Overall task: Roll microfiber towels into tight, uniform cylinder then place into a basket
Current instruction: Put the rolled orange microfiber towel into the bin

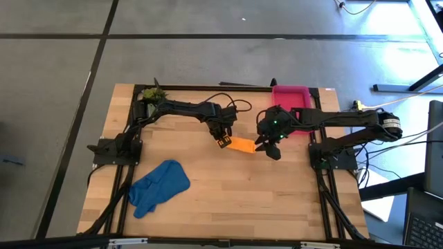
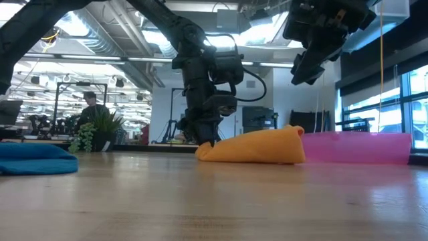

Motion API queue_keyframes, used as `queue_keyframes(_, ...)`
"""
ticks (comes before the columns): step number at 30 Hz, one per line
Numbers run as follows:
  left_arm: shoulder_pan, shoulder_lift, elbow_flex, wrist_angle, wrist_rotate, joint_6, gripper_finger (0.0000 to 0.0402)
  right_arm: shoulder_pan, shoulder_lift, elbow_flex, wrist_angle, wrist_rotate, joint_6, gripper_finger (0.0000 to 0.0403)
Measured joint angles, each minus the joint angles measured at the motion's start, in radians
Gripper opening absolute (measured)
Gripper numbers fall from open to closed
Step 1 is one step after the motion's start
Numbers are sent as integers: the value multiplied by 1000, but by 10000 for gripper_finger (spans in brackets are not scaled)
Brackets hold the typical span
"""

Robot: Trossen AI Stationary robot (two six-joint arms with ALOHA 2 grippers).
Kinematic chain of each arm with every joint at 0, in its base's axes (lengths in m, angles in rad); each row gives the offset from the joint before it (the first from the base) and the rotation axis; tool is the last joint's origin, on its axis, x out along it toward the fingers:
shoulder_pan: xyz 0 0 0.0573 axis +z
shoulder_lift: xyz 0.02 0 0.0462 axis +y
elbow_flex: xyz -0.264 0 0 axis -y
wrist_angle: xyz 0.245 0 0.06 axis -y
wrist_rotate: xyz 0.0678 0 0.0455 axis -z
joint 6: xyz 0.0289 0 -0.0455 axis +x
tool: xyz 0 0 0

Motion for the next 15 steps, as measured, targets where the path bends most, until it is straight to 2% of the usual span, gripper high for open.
queue_keyframes(10,0,0,0,0,0,0,0,0,0,0,28,0,2,159)
queue_keyframes(15,0,0,0,1,0,0,0,0,23,0,158,3,22,159)
